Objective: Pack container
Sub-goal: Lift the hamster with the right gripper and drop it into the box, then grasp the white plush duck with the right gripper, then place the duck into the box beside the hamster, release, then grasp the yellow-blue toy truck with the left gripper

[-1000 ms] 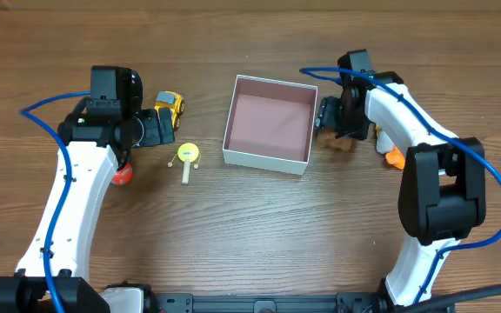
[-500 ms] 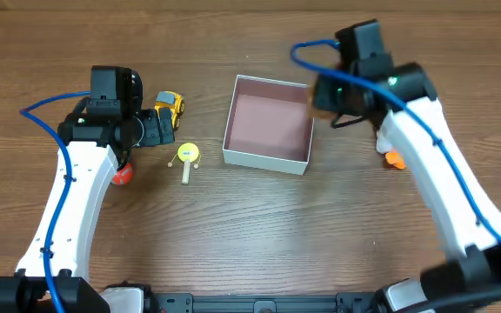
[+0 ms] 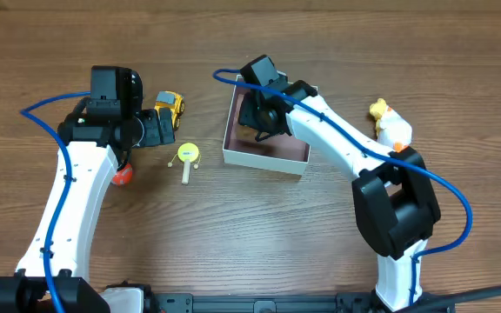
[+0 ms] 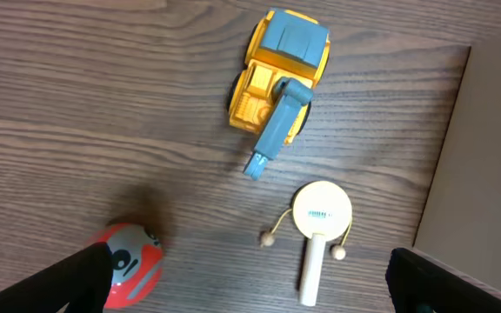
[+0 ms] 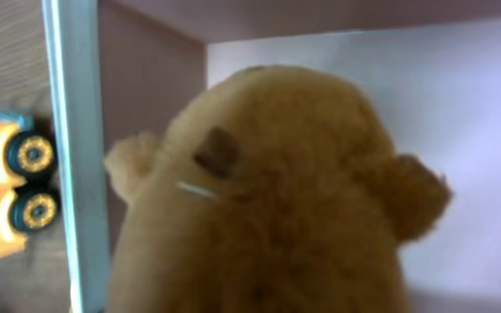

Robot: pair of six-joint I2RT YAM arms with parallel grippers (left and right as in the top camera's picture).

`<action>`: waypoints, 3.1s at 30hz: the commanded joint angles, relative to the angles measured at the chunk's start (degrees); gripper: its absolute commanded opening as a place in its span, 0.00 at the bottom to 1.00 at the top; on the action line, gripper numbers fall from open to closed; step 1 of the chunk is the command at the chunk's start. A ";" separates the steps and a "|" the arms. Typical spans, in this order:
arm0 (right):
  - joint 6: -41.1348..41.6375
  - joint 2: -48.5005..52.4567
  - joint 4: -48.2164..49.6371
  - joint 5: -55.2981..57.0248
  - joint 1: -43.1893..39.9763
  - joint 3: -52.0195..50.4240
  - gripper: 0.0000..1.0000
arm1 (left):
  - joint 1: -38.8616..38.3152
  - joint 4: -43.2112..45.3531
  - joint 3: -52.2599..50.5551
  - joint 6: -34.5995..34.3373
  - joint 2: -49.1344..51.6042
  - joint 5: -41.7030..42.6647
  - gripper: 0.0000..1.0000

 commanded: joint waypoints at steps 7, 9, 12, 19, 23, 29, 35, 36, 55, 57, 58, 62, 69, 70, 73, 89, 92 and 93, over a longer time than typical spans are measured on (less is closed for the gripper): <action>-12.02 -9.07 -1.25 -2.82 -0.44 0.68 0.88 | 0.02 0.15 1.29 1.09 0.09 0.70 1.00; -11.96 -15.32 -4.59 2.27 -1.90 0.68 0.96 | 0.02 0.15 1.31 1.09 0.09 0.72 1.00; -12.00 -24.00 -10.99 7.96 -8.39 0.68 1.00 | 0.02 0.15 1.31 1.09 0.09 0.70 1.00; -20.83 -26.27 -21.44 9.14 -33.05 -2.49 1.00 | 0.02 0.17 1.31 1.09 0.09 0.70 1.00; -26.56 -19.65 -19.65 0.63 -40.37 -8.02 1.00 | 0.02 0.17 1.31 1.09 0.09 0.72 1.00; -32.33 -9.44 -16.68 -6.64 -41.31 -10.62 1.00 | 0.02 0.15 1.31 1.09 0.09 0.72 1.00; -29.83 -4.07 -17.05 -5.16 -41.31 -10.71 0.51 | 0.02 0.17 1.31 1.09 0.09 0.70 1.00; -29.44 -4.07 -17.07 -5.25 -41.31 -10.71 0.41 | 0.02 0.15 1.31 1.09 0.09 0.72 1.00; -7.21 -24.74 -17.35 -3.50 -9.90 -3.06 0.04 | 0.00 0.55 1.29 1.09 0.11 0.68 1.00; -2.23 -20.92 -16.39 3.23 -6.49 -3.21 0.04 | -0.02 0.57 1.29 1.09 0.11 0.70 1.00; -0.94 -18.73 -15.85 4.79 -5.64 -3.21 0.04 | -0.02 0.55 1.29 1.09 0.11 0.70 1.00; 0.76 -11.43 -14.10 6.45 -5.40 -3.21 0.04 | -0.02 0.55 1.29 1.09 0.11 0.70 1.00; 0.46 -7.39 -15.63 6.80 -5.29 -3.23 0.59 | -0.02 0.57 1.29 1.09 0.11 0.70 1.00; 0.17 -7.39 -15.82 7.56 -5.29 -3.23 0.71 | -0.02 0.57 1.29 1.09 0.11 0.70 1.00; -5.49 -9.14 -15.26 9.14 -5.68 -2.75 0.99 | -0.02 0.57 1.29 1.09 0.11 0.70 1.00; -12.79 -34.62 -23.08 9.33 -13.73 -0.81 1.00 | 0.02 9.07 1.68 17.42 1.18 4.74 1.00; -12.81 -34.62 -24.83 7.13 -16.26 -0.92 1.00 | 0.37 8.46 5.68 17.46 6.51 2.19 0.98; -12.81 -34.62 -25.27 6.45 -16.79 -0.92 1.00 | 0.48 7.41 7.54 17.70 9.11 2.19 0.98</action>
